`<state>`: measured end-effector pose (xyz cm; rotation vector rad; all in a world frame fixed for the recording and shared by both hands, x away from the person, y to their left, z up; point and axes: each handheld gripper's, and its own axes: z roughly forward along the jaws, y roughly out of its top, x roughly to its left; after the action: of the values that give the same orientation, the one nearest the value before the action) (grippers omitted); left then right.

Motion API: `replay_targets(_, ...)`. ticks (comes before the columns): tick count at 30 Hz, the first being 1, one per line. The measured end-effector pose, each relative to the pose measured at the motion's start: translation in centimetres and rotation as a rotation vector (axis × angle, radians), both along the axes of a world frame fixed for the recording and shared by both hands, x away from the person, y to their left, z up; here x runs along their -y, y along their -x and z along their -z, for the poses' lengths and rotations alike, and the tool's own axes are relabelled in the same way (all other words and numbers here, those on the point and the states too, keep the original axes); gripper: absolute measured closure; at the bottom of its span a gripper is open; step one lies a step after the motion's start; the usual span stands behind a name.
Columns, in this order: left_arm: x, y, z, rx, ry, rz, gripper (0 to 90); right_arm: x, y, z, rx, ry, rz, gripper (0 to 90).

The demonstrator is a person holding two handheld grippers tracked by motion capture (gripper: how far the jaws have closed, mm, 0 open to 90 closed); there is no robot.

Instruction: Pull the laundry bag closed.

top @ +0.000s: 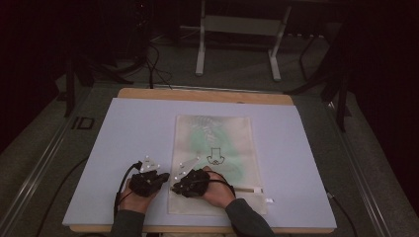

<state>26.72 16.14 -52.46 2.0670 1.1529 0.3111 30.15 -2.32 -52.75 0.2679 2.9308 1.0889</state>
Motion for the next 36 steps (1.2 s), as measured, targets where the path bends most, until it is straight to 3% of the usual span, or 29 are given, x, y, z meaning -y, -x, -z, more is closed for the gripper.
replay_targets(21, 0.9, -0.1, 0.5, -0.047, 0.025, 0.04, 88.5, 0.3, 0.2, 0.3, 0.004, -0.027, 0.016, 80.9)
replay_targets(36, 1.6, -0.2, 0.4, -0.081, -0.017, 0.019, 89.5, 0.4, 0.2, 0.3, 0.009, -0.032, 0.011, 81.6)
